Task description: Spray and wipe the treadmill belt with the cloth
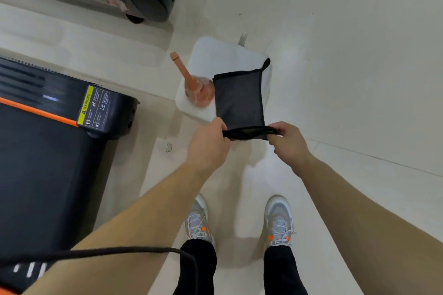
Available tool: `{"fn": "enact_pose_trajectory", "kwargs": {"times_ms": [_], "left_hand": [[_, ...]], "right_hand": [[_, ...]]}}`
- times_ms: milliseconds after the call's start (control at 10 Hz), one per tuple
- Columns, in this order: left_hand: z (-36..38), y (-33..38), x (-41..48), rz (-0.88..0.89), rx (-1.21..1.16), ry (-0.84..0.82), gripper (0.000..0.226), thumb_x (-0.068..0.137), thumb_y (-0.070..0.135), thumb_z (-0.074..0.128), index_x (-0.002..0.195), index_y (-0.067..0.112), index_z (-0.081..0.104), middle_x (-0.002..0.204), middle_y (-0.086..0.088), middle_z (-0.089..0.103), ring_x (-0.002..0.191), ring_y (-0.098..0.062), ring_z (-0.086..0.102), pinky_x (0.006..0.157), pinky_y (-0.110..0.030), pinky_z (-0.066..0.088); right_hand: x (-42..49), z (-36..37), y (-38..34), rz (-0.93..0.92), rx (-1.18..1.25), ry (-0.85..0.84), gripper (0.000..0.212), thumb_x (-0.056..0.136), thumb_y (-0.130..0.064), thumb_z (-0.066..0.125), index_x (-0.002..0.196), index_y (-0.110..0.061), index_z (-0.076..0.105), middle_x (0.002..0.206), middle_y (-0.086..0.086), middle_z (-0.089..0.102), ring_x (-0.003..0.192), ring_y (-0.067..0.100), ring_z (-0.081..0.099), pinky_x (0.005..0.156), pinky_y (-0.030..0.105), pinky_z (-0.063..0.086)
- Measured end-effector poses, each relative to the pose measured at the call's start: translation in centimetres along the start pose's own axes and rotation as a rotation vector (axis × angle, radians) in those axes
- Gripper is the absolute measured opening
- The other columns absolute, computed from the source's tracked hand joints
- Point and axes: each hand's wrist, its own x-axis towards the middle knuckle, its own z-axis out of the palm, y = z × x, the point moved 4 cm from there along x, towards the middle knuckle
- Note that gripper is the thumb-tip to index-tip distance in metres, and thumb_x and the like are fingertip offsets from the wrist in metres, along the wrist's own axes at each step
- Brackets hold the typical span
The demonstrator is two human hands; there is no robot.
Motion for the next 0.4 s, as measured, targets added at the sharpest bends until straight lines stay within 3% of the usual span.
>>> {"fn": "enact_pose_trajectory", "kwargs": {"times_ms": [100, 200, 300, 400], "left_hand": [[0.0, -0.3, 1.5, -0.057, -0.239, 0.066, 0.009, 0.098, 0.019, 0.060, 0.104, 0.025, 0.058, 0.094, 0.001, 0.070, 0.085, -0.023, 0.072, 0.078, -0.045, 0.062], [-2.0, 0.7, 3.1, -0.077, -0.436, 0.199, 0.014, 0.097, 0.017, 0.065, 0.108, 0.026, 0.061, 0.100, 0.005, 0.072, 0.094, -0.016, 0.071, 0.086, -0.034, 0.059], [-3.4, 1.9, 3.7, -0.093, -0.565, 0.193, 0.034, 0.100, 0.017, 0.064, 0.133, 0.020, 0.058, 0.126, 0.004, 0.065, 0.113, -0.013, 0.064, 0.101, -0.027, 0.050], [-2.5, 2.2, 3.6, -0.038, -0.460, 0.051, 0.061, 0.098, 0.025, 0.064, 0.154, 0.017, 0.041, 0.155, -0.003, 0.049, 0.136, -0.024, 0.053, 0.110, -0.039, 0.046]], "right_hand": [[1.4, -0.1, -1.1, 0.001, 0.056, 0.039, 0.027, 0.090, -0.004, 0.055, 0.088, -0.027, 0.069, 0.095, 0.002, 0.073, 0.086, 0.019, 0.064, 0.076, 0.031, 0.049], [3.9, -0.4, -4.6, -0.047, 0.143, 0.082, 0.031, 0.089, 0.000, 0.053, 0.088, -0.027, 0.069, 0.094, 0.002, 0.072, 0.088, 0.021, 0.067, 0.077, 0.031, 0.055], [5.1, -0.7, -8.2, -0.078, 0.124, 0.128, 0.046, 0.091, -0.005, 0.055, 0.133, -0.022, 0.060, 0.133, 0.004, 0.063, 0.118, 0.022, 0.062, 0.105, 0.042, 0.051], [4.6, -0.8, -8.9, -0.039, -0.069, 0.172, 0.066, 0.096, -0.011, 0.056, 0.157, -0.019, 0.033, 0.157, 0.007, 0.043, 0.141, 0.025, 0.046, 0.117, 0.038, 0.037]]}}
